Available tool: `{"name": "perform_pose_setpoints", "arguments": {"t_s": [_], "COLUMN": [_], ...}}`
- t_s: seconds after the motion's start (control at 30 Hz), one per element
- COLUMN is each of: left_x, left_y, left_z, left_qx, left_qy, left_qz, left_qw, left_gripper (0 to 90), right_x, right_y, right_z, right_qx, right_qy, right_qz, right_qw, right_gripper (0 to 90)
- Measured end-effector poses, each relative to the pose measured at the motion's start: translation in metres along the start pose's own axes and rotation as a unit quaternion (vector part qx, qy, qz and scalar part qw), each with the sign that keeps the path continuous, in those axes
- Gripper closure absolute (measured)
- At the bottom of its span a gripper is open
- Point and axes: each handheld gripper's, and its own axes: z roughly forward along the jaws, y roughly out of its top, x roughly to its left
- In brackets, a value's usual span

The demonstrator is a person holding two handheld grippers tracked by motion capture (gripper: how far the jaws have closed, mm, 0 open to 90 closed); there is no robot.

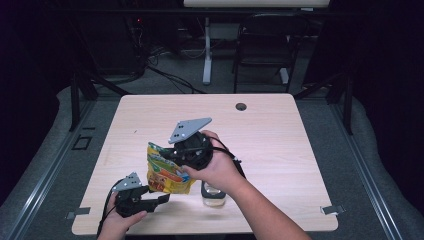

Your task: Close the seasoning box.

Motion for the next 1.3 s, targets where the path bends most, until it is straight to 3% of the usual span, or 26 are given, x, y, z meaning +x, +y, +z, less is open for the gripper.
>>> {"name": "perform_pose_setpoints", "arguments": {"t_s": [0.27,0.63,0.77,1.3], "left_x": [0.001,0.004,0.007,0.011], "left_y": [0.0,0.0,0.001,0.0], "left_z": [-0.002,-0.006,-0.01,-0.014], "left_qx": [0.005,-0.005,-0.015,-0.018], "left_qy": [0.001,0.005,0.001,0.023], "left_qz": [-0.003,-0.006,-0.018,-0.017], "left_qw": [1.0,1.0,0.9997,0.9994], "left_gripper": [48.5,48.5,48.5,50.9], "right_x": [-0.004,-0.009,-0.01,-0.015], "right_y": [-0.006,-0.017,-0.023,-0.047], "right_z": [-0.002,-0.005,-0.007,-0.007], "right_qx": [0.007,0.009,0.005,0.015], "right_qy": [-0.006,-0.015,-0.018,-0.024], "right_qz": [0.002,0.008,0.014,0.029], "right_qw": [1.0,0.9998,0.9997,0.9992], "right_gripper": [90.0,90.0,90.0,90.0]}}
